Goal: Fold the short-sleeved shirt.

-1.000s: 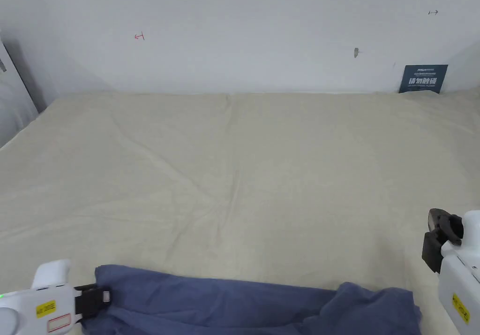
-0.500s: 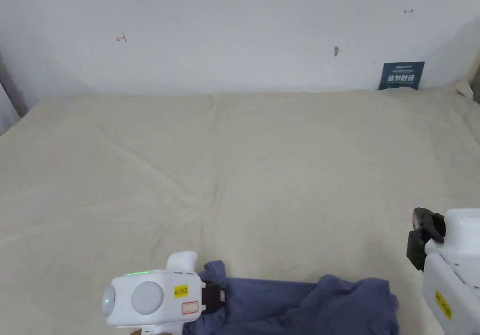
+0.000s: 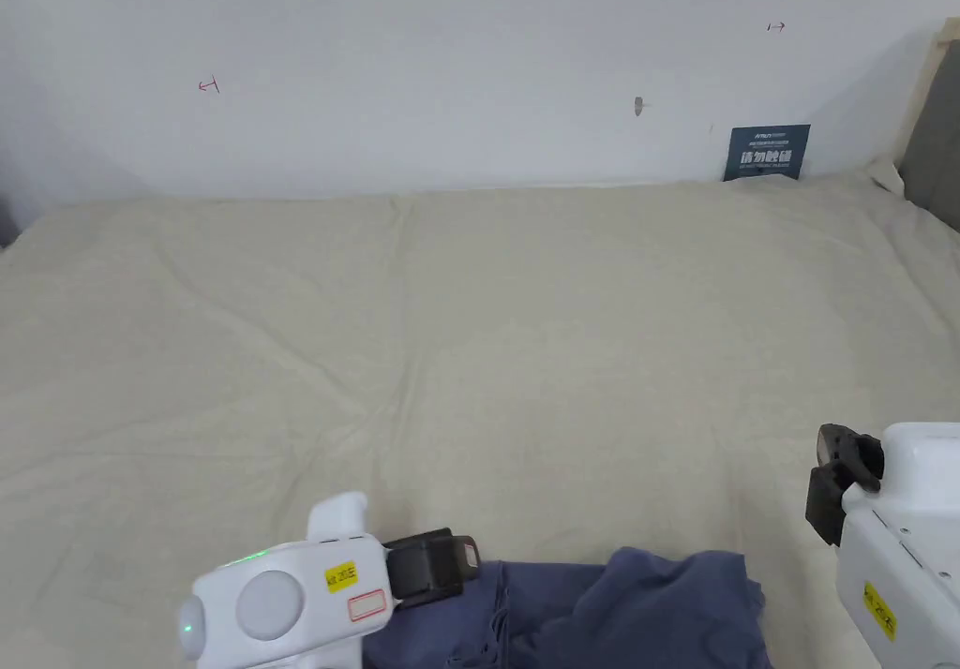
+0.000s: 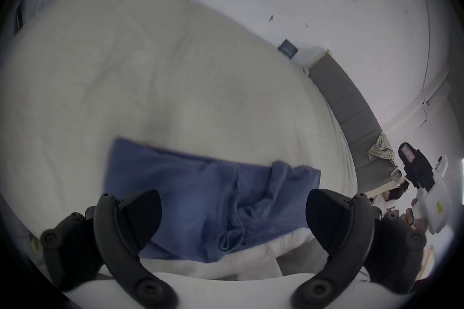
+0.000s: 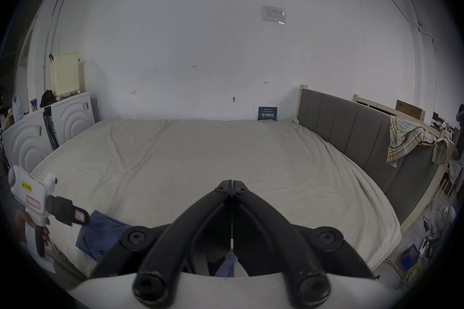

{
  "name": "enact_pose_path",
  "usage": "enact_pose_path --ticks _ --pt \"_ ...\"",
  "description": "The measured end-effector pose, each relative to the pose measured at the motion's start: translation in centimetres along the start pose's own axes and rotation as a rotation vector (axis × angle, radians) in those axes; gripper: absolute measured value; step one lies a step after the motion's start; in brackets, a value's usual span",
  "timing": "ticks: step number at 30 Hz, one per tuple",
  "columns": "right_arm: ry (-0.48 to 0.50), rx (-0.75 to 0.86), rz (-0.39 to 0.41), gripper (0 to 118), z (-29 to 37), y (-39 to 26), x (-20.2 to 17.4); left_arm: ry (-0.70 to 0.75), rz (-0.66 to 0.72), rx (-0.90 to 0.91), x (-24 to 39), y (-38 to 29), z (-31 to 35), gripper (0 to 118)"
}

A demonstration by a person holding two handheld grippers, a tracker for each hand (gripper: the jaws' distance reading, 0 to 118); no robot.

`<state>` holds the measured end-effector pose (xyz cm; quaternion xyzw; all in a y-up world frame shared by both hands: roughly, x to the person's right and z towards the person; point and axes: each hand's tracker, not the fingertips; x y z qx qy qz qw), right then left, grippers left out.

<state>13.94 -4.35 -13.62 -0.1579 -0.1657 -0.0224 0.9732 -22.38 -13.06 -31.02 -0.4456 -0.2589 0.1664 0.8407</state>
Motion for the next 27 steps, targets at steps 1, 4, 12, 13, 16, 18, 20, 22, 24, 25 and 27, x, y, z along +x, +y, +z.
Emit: enact_pose_path --ticks 1,4,12,13,16,18,20,22,24,25,27 --pt "0.003 0.004 -0.001 0 0.0 0.1 -0.1 0.026 -0.024 0.055 -0.1 0.2 1.0 113" --pt "0.012 0.011 -0.001 0 0.1 0.3 -0.2 0.109 -0.087 0.188 -0.3 0.5 3.4 71" --pt "0.021 0.010 -0.005 0 -0.2 0.3 -0.4 0.221 -0.165 0.207 -1.4 -1.2 1.6 4" --pt "0.022 0.008 -0.005 0 -0.2 0.2 -0.4 0.252 -0.201 0.175 -1.2 -1.7 0.7 4" --pt "0.020 0.002 -0.004 0 -0.3 0.1 -0.4 0.279 -0.289 0.117 -0.2 -3.7 -1.9 4" --pt "0.017 -0.002 0.001 0 -0.3 0.1 -0.2 0.260 -0.310 0.088 0.5 -4.8 -3.3 4" --pt "0.013 -0.006 0.005 0 -0.3 0.0 0.0 0.249 -0.312 0.059 1.1 -5.5 -4.6 4" --pt "0.007 -0.011 0.007 0 -0.4 -0.1 0.3 0.234 -0.316 0.017 1.5 -6.4 -6.4 4" --pt "-0.001 -0.014 0.006 0 -0.3 -0.2 0.5 0.225 -0.304 -0.035 1.9 -7.3 -8.0 4" --pt "-0.004 -0.016 0.004 0 -0.3 -0.2 0.7 0.192 -0.289 -0.069 2.1 -7.9 -8.9 4" --pt "-0.011 -0.021 0.002 0 -0.3 -0.3 1.0 0.184 -0.265 -0.122 2.7 -9.1 -10.5 4"
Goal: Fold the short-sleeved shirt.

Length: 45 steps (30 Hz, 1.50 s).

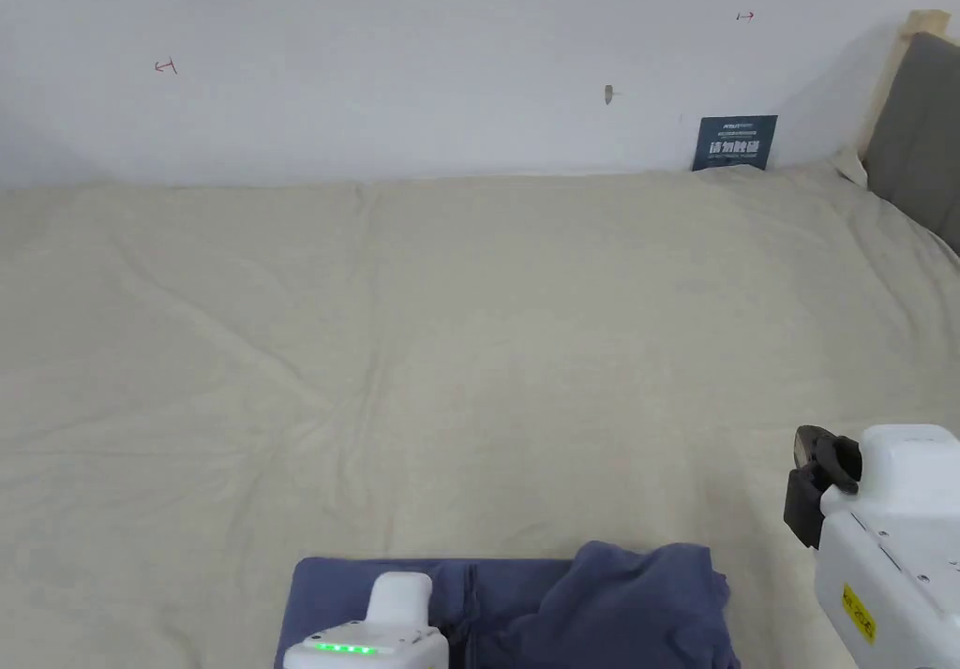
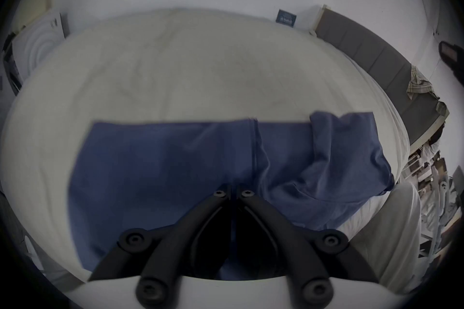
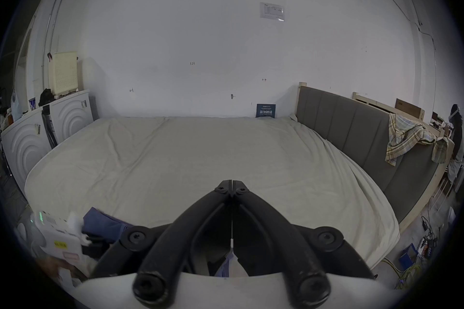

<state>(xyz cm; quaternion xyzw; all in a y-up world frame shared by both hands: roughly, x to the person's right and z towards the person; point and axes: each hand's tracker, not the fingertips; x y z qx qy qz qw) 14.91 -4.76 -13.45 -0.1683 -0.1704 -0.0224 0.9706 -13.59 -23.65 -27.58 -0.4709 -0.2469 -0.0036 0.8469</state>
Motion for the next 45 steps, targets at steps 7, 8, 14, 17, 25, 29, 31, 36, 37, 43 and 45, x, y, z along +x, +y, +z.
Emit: enact_pose_path --ticks 7,8,14,17,25,29,31,36,37,43,45 --pt "-0.010 -0.010 -0.003 0 0.2 -0.1 0.3 -0.002 0.000 0.022 0.1 0.6 1.1 4" --pt "-0.008 -0.009 -0.006 0 0.3 -0.1 0.3 -0.044 0.036 0.045 -0.4 0.9 2.0 4" --pt "0.008 0.010 -0.006 0 0.7 0.4 -0.5 -0.267 0.207 0.113 -5.8 3.6 9.0 4" --pt "0.018 0.012 -0.001 0 0.6 0.5 -1.0 -0.359 0.316 0.102 -9.8 4.1 10.7 4" --pt "0.045 -0.006 0.007 0 0.1 0.1 -2.4 -0.339 0.524 0.045 -19.0 2.6 9.6 109" --pt "0.049 -0.023 0.019 0 -0.4 -0.2 -2.8 -0.330 0.573 -0.025 -21.0 2.0 7.1 107" --pt "0.047 -0.030 0.021 0 -0.5 -0.3 -2.7 -0.322 0.538 -0.051 -21.3 1.8 5.8 89" --pt "0.038 -0.042 0.017 0 -0.9 -0.4 -2.4 -0.310 0.465 -0.057 -20.6 1.2 3.5 33" --pt "0.034 -0.044 0.018 0 -0.9 -0.5 -2.4 -0.315 0.465 -0.061 -20.4 1.2 3.4 26" --pt "0.022 -0.056 0.018 0 -1.1 -0.5 -1.8 -0.230 0.355 -0.025 -18.5 1.5 4.3 12" --pt "0.018 -0.053 0.023 0 -1.1 -0.4 -1.7 -0.202 0.296 0.008 -17.2 1.8 5.9 12"
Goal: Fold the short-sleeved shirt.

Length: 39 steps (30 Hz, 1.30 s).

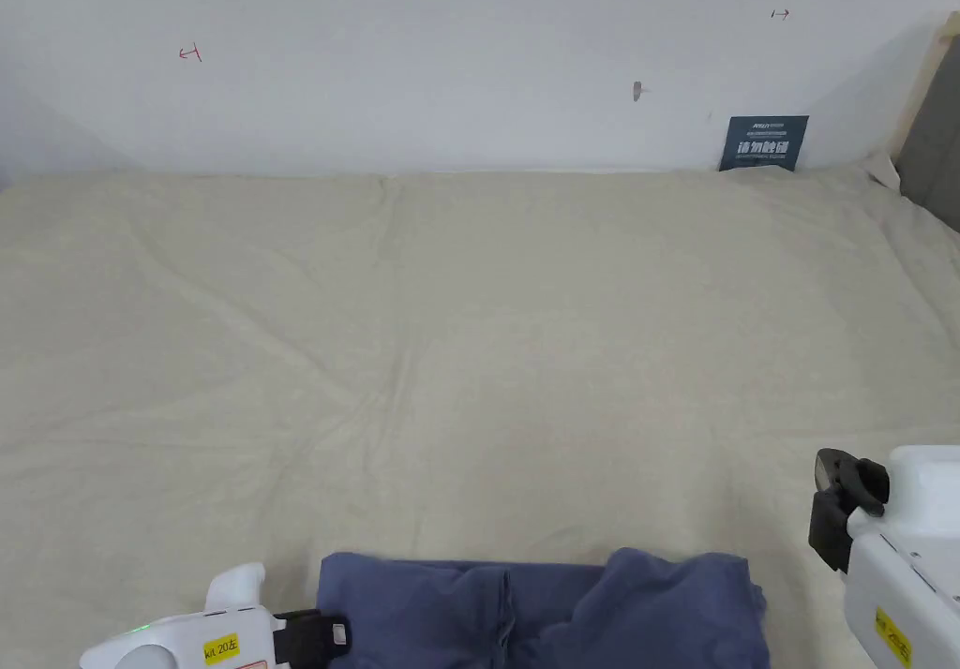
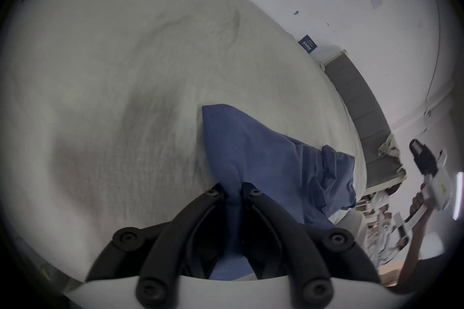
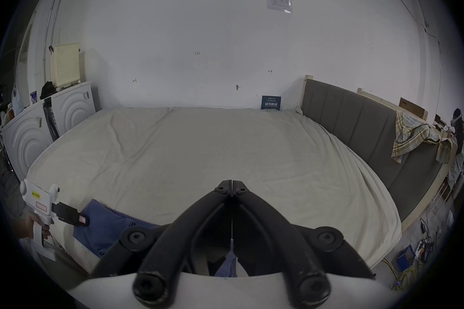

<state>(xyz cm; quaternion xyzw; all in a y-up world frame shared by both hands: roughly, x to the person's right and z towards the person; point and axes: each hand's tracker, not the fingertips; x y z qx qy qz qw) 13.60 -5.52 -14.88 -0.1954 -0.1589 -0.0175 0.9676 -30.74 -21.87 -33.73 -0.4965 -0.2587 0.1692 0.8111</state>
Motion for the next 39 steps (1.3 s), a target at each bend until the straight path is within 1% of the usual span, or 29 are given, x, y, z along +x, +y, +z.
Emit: enact_pose_path --ticks 2,6,9,11,12,14,15,17,18,20,22,26,29,34,36,38,39 --pt "0.002 0.005 0.000 0 0.1 0.2 0.0 0.014 -0.030 0.013 0.9 0.1 1.2 12" --pt "0.014 0.026 -0.003 0 0.5 0.8 0.0 0.019 -0.028 0.017 1.5 1.2 4.3 11" --pt "0.026 0.041 -0.009 0 0.9 1.1 -0.1 0.073 -0.057 0.055 1.4 2.0 7.3 11" --pt "0.036 0.050 -0.011 0 1.2 1.2 -0.1 0.139 -0.085 0.087 1.5 2.4 9.2 11" --pt "0.040 0.056 -0.011 0 1.4 1.2 -0.1 0.155 -0.103 0.099 1.5 2.7 10.0 11" --pt "0.045 0.062 -0.009 0 1.7 1.3 0.0 0.149 -0.086 0.111 2.0 3.1 11.5 11" --pt "0.047 0.067 -0.009 0 1.8 1.3 0.1 0.153 -0.090 0.116 2.7 3.1 11.9 11" --pt "0.047 0.071 -0.008 0 2.0 1.3 0.3 0.163 -0.166 0.131 5.8 3.0 12.4 11" --pt "0.046 0.072 -0.008 0 2.0 1.3 0.4 0.145 -0.194 0.128 7.3 2.9 12.1 11" --pt "0.046 0.073 -0.010 0 2.0 1.2 0.6 0.095 -0.230 0.107 9.8 2.9 10.5 11" --pt "0.046 0.072 -0.010 0 1.9 1.2 0.7 0.035 -0.236 0.062 12.8 2.7 8.4 11" --pt "0.043 0.074 -0.018 0 2.1 1.1 1.0 -0.009 -0.305 0.001 18.7 1.3 2.7 11" --pt "0.039 0.075 -0.021 0 2.2 1.1 1.3 -0.031 -0.327 -0.098 22.1 -0.2 -1.5 11" --pt "0.025 0.072 -0.018 0 2.2 0.8 2.0 -0.007 -0.369 -0.225 25.8 -2.8 -8.3 11" --pt "0.019 0.067 -0.026 0 2.2 0.6 2.3 0.035 -0.372 -0.273 26.4 -3.9 -10.4 11" --pt "0.012 0.062 -0.030 0 2.3 0.4 2.7 0.061 -0.374 -0.268 26.6 -4.9 -12.1 11" --pt "0.007 0.058 -0.028 0 2.3 0.3 2.8 0.079 -0.369 -0.265 26.5 -5.2 -12.4 14"
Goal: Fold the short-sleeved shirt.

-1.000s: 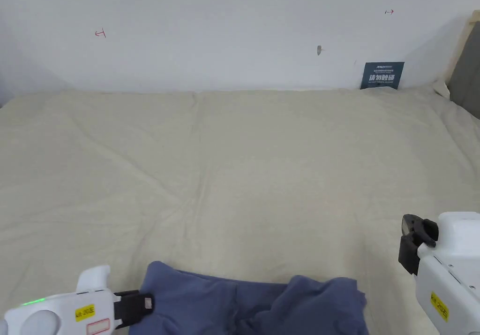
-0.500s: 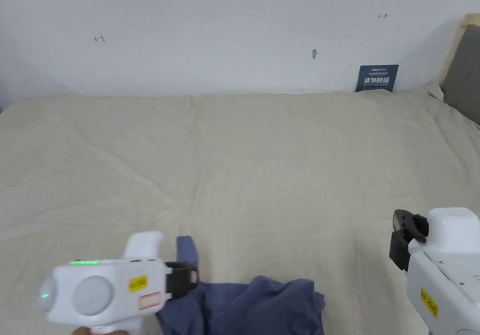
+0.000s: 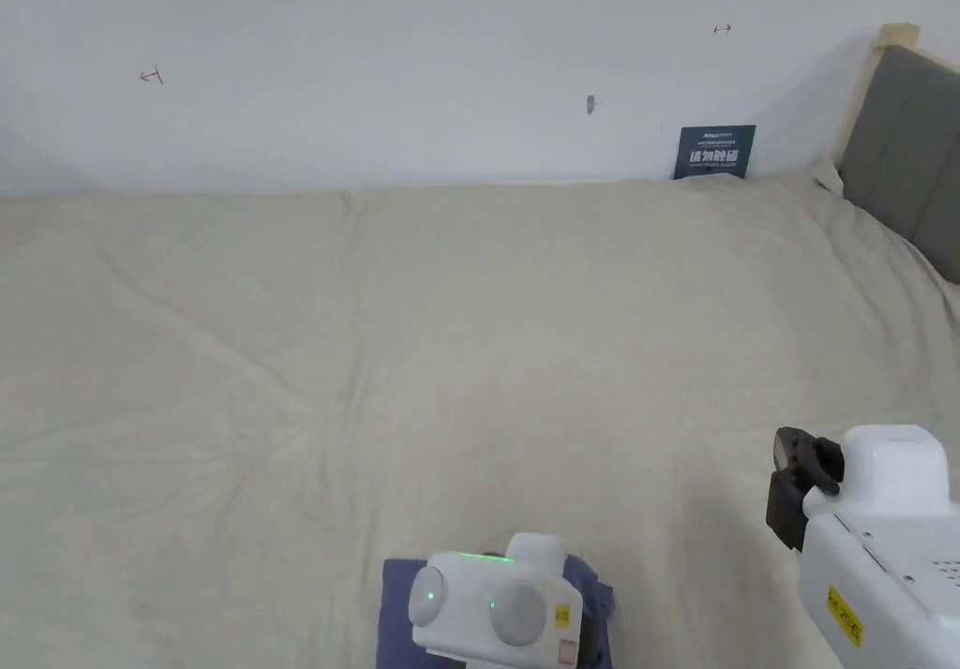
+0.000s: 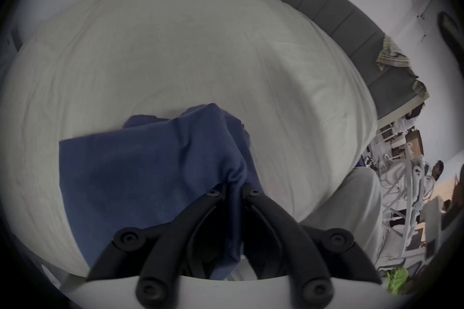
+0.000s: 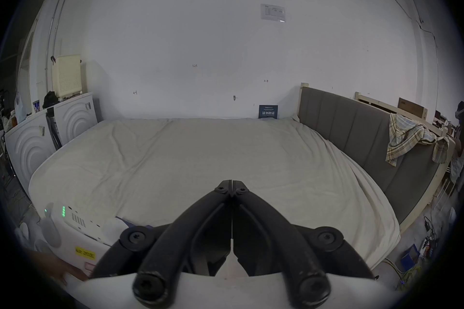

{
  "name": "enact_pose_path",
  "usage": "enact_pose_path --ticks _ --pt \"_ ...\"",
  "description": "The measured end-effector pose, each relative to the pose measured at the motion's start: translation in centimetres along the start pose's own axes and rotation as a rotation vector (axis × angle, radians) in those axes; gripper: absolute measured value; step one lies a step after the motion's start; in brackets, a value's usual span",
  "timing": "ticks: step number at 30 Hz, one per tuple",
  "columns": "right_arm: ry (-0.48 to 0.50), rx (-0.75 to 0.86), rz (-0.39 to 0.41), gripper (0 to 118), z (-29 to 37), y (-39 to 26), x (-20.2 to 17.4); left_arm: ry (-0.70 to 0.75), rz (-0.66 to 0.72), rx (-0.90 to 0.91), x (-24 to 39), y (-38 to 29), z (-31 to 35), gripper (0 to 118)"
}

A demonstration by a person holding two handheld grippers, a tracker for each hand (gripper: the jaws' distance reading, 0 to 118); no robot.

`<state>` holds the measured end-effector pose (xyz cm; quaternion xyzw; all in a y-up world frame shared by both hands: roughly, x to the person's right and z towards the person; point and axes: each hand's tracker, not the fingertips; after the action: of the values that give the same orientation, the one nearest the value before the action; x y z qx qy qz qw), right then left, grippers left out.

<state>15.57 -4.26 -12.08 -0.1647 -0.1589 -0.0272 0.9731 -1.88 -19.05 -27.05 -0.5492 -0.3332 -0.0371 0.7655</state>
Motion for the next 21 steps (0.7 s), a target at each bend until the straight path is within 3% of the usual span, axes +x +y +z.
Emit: enact_pose_path --ticks 1,3,4,7,12,14,15,17,18,21 --pt "-0.005 -0.001 0.000 0 0.1 -0.1 0.1 -0.012 0.015 -0.001 0.0 -0.1 0.0 32" --pt "-0.011 -0.006 0.000 0 0.2 -0.2 0.4 -0.119 0.100 0.012 -0.1 -0.3 0.4 82" --pt "-0.015 -0.007 -0.002 0 0.2 -0.2 0.6 -0.165 0.129 0.031 -0.1 -0.4 1.2 98" --pt "-0.022 -0.008 -0.007 0 0.3 -0.1 0.8 -0.207 0.137 0.139 -0.4 0.1 4.3 98" --pt "-0.018 0.006 -0.006 0 0.5 0.4 0.6 -0.155 0.079 0.424 -2.0 0.2 10.9 98" --pt "-0.014 0.013 -0.005 0 0.6 0.6 0.4 -0.088 0.053 0.543 -3.0 -0.3 12.8 91" --pt "-0.010 0.016 -0.004 0 0.6 0.7 0.3 -0.051 0.031 0.584 -3.4 -0.6 13.3 79" --pt "-0.007 0.019 -0.003 0 0.5 0.8 0.1 0.041 0.008 0.633 -4.3 -1.0 13.7 23" --pt "-0.004 0.020 -0.004 0 0.5 0.8 0.0 0.072 0.001 0.634 -4.7 -1.1 13.6 2" --pt "0.003 0.018 -0.003 0 0.3 0.7 -0.2 0.053 0.031 0.583 -6.4 -1.7 12.3 2"
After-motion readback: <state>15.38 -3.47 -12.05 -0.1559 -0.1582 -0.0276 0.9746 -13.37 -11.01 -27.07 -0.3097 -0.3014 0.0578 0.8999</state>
